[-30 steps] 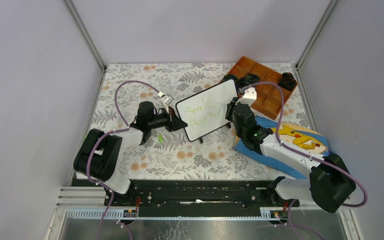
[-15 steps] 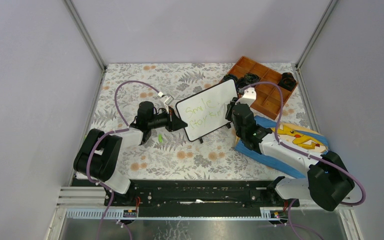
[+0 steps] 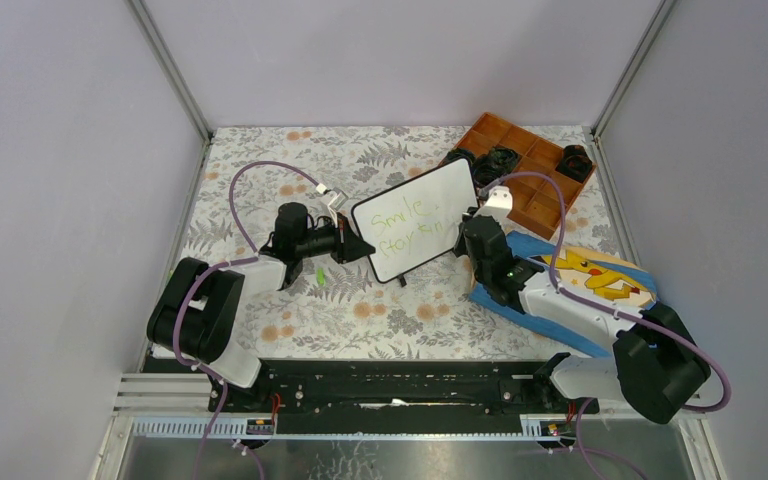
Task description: Write a sentence on the whiteboard
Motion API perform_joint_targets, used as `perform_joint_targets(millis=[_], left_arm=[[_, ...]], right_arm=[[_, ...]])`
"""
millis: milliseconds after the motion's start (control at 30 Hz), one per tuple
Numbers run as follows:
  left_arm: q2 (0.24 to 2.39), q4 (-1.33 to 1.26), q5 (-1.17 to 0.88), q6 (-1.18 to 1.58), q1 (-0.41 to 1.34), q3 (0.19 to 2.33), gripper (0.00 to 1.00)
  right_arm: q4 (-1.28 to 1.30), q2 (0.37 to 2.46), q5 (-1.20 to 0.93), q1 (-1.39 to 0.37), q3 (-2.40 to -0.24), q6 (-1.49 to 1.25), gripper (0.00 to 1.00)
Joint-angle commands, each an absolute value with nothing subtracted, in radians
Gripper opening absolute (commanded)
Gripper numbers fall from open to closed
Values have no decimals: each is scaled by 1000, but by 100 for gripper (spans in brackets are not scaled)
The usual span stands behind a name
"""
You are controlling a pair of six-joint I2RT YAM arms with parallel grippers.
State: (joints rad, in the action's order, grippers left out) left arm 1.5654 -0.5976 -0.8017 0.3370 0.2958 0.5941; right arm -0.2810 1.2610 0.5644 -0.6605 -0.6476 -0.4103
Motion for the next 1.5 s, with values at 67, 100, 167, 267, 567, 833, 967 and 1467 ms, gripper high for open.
perform_joint_targets(millis=[67, 100, 167, 267, 567, 833, 967, 1467], left_arm=[[1586, -468, -733, 265, 316, 578, 0], [1585, -467, -732, 265, 317, 578, 0], [1585, -468, -733, 265, 318, 578, 0], [1585, -468, -731, 266, 319, 578, 0], [1585, -466, -728, 262, 322, 578, 0], [1582, -459, -726, 260, 324, 579, 0], [1582, -456, -724, 258, 324, 580, 0], [1579, -456, -724, 256, 325, 580, 0]], right_arm=[[-297, 1212, 578, -654, -625, -437, 0], [-303, 1203, 578, -654, -623, -436, 0], [-307, 1194, 579, -654, -631, -428, 0], [-296, 1191, 592, -654, -646, -416, 0], [-415, 1143, 558, -654, -613, -419, 0], [-460, 1174, 540, -648, -663, -417, 0], [-457, 1200, 527, -642, -677, -426, 0], [-469, 1246, 502, -618, -679, -444, 0]])
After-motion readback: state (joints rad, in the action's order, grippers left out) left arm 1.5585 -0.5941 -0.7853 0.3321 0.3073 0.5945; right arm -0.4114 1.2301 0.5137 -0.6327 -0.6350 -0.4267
